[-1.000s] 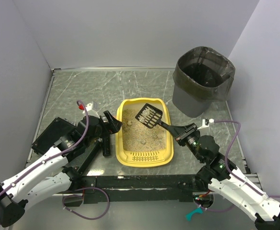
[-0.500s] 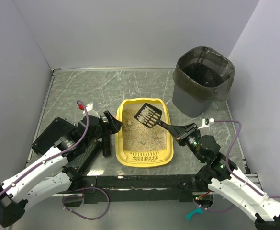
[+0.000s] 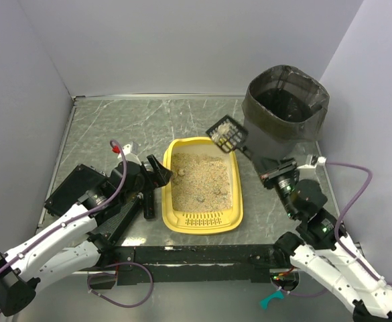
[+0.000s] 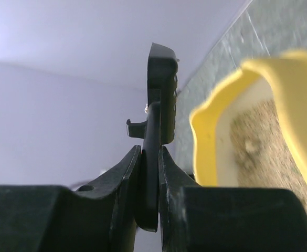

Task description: Clean the litter box

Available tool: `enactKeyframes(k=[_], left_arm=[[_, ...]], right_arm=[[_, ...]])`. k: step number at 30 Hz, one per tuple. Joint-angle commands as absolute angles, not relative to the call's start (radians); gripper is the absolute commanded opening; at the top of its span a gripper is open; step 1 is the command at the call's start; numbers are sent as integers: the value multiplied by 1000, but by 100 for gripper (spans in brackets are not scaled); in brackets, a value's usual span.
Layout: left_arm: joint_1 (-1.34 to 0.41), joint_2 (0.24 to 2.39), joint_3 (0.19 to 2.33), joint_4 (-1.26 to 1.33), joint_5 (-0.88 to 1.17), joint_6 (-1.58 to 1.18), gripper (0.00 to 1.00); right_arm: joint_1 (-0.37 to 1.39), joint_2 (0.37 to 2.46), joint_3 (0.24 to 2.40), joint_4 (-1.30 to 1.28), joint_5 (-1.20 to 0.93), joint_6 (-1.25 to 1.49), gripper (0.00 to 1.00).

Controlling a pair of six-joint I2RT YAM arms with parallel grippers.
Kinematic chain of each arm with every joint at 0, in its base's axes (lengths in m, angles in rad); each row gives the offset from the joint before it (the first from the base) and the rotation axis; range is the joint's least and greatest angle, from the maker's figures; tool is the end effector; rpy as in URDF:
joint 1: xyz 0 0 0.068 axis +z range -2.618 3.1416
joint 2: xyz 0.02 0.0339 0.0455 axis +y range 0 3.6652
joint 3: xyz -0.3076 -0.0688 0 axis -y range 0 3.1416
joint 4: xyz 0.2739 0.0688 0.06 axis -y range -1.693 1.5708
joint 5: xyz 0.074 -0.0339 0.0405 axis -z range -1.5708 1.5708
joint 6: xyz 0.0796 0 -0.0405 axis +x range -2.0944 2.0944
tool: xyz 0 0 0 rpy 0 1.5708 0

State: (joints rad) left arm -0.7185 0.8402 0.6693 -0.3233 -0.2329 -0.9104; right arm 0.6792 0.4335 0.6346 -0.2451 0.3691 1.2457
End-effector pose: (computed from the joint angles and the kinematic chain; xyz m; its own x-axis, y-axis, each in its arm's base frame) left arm 0.1839 -0.1364 0.2833 -0.6041 -0.4926 -0.6265 0.0171 0.7779 -0.6281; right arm 0.1311 0.0690 0.3497 -0.3004 0.8934 -0.3341 -0.0651 0.3303 0.9416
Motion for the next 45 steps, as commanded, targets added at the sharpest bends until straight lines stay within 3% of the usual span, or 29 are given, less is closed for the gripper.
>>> enactKeyframes(k=[1,6,15,23,37,41,45], left_arm=[[-716,865,681,-272,-209,-903,97],[-716,876,684,-270,-202,-897,97],[-716,890,673,-262,-224,-888,97],[-715,928,692,-270,-228,-881,97],[-700,1005,695,-236,-178,-870,97],[-683,1020,687,-216,-144,-865,97],[-667,1023,684,-204,-137,-859,97]], right_arm=[[508,524,759,-196,292,1199,0],[249,647,839,-94,74,1220,0],[14,759,991,-100,5,1241,0],[-21,814,1140,-245,326,990,0],[20,1144,1472,-514,242,102,0],[75,1112,1427,-418,370,-38,0],[78,1028,1384,-322,356,-32,0]])
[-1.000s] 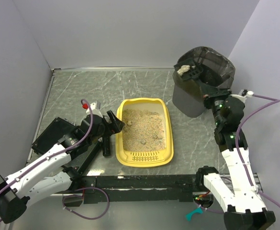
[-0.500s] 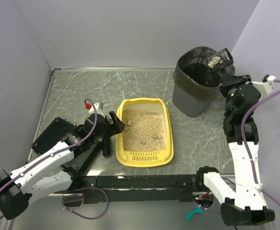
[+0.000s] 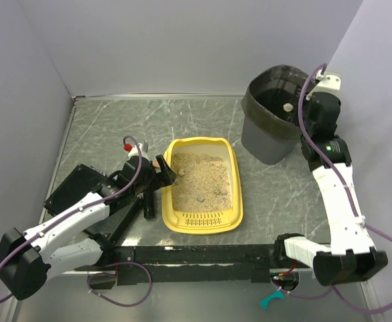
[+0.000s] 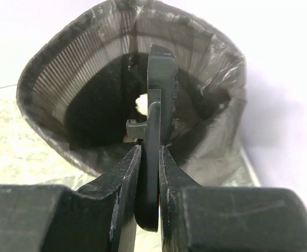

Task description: Clean the litter box

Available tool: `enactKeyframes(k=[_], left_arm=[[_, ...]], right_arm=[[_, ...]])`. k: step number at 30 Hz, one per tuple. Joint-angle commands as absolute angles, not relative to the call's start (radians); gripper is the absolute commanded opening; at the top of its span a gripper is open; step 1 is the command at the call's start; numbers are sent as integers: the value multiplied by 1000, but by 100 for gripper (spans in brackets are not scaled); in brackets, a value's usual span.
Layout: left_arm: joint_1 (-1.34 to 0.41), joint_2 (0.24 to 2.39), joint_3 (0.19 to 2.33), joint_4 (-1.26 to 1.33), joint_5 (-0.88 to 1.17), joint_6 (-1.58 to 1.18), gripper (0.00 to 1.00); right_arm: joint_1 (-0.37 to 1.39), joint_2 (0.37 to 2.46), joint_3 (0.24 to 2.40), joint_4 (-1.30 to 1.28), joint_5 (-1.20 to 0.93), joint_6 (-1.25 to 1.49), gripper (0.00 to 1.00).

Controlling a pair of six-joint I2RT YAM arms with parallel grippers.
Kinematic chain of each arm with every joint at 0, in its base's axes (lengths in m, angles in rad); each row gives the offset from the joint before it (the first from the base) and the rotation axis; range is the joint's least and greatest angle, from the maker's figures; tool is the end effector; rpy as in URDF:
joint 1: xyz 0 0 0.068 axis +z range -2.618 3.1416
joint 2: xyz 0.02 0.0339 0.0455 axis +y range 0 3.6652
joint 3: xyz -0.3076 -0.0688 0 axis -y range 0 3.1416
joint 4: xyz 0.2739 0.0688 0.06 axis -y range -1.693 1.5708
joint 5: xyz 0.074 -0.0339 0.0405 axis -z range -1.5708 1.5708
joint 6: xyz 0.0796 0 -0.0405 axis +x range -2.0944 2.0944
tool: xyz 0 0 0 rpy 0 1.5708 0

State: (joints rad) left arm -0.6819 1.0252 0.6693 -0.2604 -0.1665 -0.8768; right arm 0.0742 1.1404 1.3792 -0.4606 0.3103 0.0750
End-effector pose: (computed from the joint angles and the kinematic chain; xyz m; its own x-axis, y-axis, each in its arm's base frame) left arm 0.2121 -0.1552 0.2491 -0.6841 -0.4210 -0.5956 -0.0146 0.8243 -0.5660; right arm 0.2907 -0.0028 0.4832 -0.2018 0.0565 -0.9778 0.2423 0.9702 0.0061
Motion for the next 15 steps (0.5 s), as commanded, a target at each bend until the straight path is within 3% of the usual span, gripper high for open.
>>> enactKeyframes(k=[1,8,11,12,15], left_arm=[[-660,1023,681,-198,-129,-856,97],[-638,1029,660,-155,-78,-844,97],[-629,1035,650,-144,-64,-844,97],[-627,1037,649,-144,-61,-841,97],[-615,1046,640,-129,-48,-842,97]], right_arm=[[78,1011,1387,-321,348,-29,0],[81,905,1408,-314,184,154,0],[81,877,1456,-411,1,285,0],[81,874,1465,-435,-182,325,0],[95,871,1421,-477,-447,515,0]])
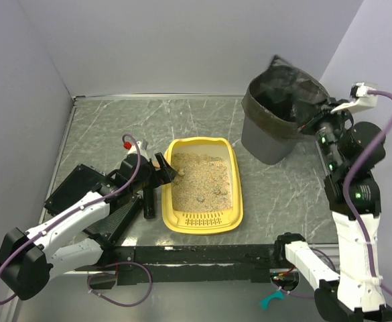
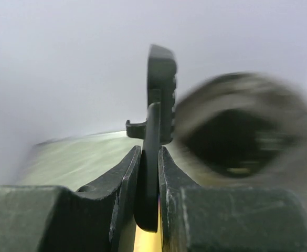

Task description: Clean the litter box

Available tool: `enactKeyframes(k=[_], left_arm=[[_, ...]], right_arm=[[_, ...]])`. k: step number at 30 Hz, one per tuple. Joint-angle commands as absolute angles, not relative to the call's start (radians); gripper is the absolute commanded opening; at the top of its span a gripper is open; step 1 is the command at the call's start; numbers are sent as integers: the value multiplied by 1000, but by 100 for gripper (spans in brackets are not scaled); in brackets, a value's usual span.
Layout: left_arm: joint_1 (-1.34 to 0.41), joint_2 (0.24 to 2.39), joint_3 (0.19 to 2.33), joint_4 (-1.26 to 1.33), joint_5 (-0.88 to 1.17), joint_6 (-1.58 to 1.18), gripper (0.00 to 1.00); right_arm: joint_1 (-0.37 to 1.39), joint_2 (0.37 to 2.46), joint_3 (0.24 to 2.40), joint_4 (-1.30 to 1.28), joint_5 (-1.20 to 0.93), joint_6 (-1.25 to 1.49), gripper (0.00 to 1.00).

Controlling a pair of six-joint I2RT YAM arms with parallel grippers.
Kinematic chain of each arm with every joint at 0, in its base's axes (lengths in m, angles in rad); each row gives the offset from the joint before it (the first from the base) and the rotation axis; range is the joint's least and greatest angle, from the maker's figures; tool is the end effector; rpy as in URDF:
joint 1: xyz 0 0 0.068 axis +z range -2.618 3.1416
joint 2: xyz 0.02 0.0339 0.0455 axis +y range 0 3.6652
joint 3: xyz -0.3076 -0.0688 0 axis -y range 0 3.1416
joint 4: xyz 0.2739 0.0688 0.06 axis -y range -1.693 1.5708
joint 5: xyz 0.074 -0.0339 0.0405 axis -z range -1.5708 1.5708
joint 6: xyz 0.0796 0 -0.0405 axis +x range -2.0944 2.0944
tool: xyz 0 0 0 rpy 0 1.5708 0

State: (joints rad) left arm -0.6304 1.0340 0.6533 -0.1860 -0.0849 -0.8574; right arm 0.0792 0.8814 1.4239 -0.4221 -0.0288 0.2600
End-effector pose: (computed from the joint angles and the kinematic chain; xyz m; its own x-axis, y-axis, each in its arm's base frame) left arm 0.2210 -0.1529 0.2495 -0.6842 -0.4334 -0.5865 0.0186 0.7936 -0.6082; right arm 0.1796 0.0166 0.5621 0.0880 0.2648 -0.9603 -0.1347 0.9583 0.2519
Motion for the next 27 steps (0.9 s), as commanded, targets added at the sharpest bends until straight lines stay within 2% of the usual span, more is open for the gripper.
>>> enactKeyframes(k=[1,6,13,17,27], left_arm=[[-614,1049,635,-124,-43,-842,97],[-595,1077,637,-124,-23,-833,97],[-588,1086,633,-80,-8,-831,99],[-586,1126,652,-90,-9,-824,99],[-586,1187,661,-75,12,-827,94]], right_arm=[[153,868,1361,-489,-506,591,0],[369,858,1247,-644,-341,618,0],[426,825,1000,-670,-310,785,0],[494,862,950,-689,-174,848,0],[607,1009,856,-529,96,1066,0]])
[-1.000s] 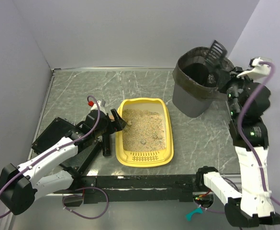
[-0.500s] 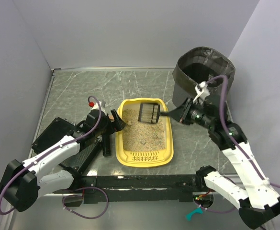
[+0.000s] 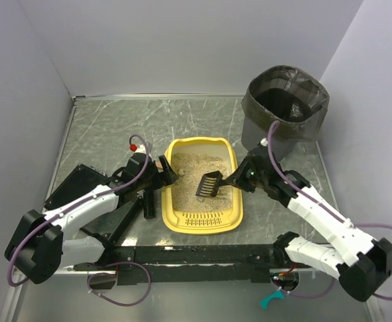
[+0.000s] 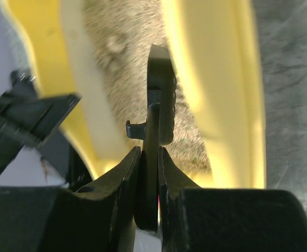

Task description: Clean the litter box

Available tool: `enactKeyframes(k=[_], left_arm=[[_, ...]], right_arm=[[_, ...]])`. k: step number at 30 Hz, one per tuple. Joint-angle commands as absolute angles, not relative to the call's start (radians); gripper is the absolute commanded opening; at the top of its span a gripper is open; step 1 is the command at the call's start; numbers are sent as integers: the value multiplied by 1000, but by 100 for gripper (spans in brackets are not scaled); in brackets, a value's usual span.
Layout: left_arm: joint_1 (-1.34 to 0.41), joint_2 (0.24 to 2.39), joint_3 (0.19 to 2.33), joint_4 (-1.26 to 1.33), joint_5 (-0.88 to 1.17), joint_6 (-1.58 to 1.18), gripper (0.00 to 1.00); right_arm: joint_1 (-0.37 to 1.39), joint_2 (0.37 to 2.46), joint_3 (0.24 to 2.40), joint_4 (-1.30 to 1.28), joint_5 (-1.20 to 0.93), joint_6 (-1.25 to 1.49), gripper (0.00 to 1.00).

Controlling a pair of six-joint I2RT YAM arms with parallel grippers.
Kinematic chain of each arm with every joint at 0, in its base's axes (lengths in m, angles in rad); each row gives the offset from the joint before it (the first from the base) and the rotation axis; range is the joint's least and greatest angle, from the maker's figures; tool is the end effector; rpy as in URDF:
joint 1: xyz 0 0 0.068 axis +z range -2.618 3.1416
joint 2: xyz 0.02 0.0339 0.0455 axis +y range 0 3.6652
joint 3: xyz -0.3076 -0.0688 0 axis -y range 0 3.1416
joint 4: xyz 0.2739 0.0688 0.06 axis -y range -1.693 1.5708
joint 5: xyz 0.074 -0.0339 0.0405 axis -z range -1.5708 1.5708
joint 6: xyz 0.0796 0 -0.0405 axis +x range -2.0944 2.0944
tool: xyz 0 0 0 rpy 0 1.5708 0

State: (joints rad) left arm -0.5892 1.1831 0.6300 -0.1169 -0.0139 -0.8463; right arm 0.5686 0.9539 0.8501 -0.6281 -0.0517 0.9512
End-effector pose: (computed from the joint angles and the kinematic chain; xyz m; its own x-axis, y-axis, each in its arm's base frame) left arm 0.2406 -0.1595 0.2101 -0.7515 -0.3983 -0.5259 -0.0244 0.8134 -0.5812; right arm 0.1957 0.1299 0.2931 -0.7912 0.4593 -0.4039 0.1274 0.7696 0.6257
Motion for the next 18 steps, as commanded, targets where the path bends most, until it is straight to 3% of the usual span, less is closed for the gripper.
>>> enactKeyframes(k=[1,15,18], left_arm=[[-586,1192,661,-72,17,-825,93],[-584,1242,680,-49,48,-828,85],[-584,1241,681,-37,52,-844,78]], right_arm=[[621,1029,865,-526,118,1063,0],[699,1354,832,-298,190,1207,0],[722,1385,780,-212,177,1253,0]])
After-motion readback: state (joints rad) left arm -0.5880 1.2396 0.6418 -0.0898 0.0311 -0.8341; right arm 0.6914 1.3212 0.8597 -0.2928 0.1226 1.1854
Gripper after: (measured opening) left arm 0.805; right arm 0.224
